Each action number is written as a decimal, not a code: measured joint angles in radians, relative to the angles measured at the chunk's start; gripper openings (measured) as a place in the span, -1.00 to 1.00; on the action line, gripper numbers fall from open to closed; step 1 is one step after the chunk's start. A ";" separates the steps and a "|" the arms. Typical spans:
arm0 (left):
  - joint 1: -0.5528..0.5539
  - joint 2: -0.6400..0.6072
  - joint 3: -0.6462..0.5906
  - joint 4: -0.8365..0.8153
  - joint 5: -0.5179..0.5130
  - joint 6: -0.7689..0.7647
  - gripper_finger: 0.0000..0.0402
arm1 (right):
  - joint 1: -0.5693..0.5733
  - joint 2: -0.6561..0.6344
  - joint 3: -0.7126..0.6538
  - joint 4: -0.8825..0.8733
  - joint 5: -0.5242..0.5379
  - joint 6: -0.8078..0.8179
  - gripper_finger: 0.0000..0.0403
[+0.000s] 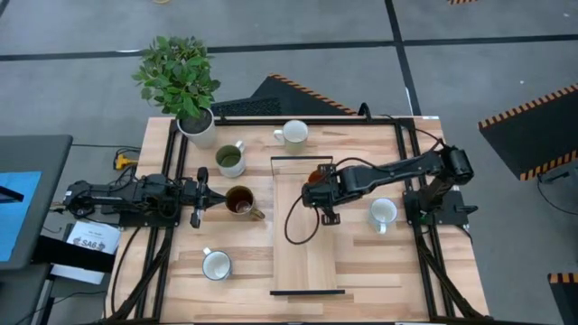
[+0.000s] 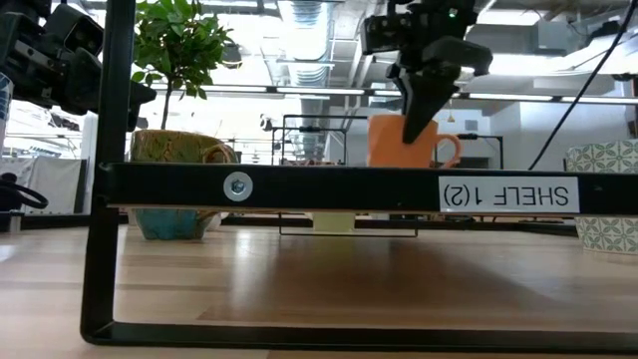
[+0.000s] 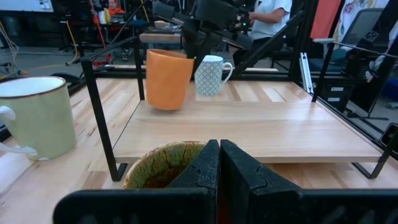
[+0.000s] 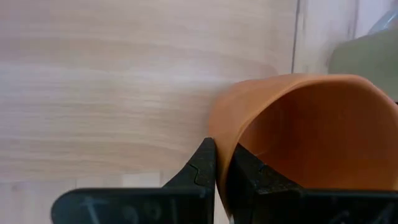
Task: Place coffee mugs
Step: Put the orange mug on the shelf, then put the dark green patterned mug on the shelf
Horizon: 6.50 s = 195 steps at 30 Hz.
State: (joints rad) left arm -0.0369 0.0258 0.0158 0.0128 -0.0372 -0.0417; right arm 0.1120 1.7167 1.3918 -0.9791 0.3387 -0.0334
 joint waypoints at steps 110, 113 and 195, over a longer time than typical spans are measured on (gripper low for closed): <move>0.000 0.106 0.128 0.149 -0.128 -0.056 -0.70 | -0.050 -0.890 -0.888 1.177 0.135 -0.097 0.10; 0.001 0.202 0.208 0.043 -0.167 -0.122 -0.46 | -0.050 -0.883 -0.888 1.195 0.134 -0.100 0.10; 0.236 1.503 1.177 -0.424 0.096 -0.123 -1.00 | -0.089 -0.795 -0.887 1.216 0.133 -0.099 0.10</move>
State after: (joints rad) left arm 0.1988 1.5288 1.1928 -0.4113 0.0585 -0.1650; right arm 0.0235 0.9215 0.5045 0.2369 0.4721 -0.1322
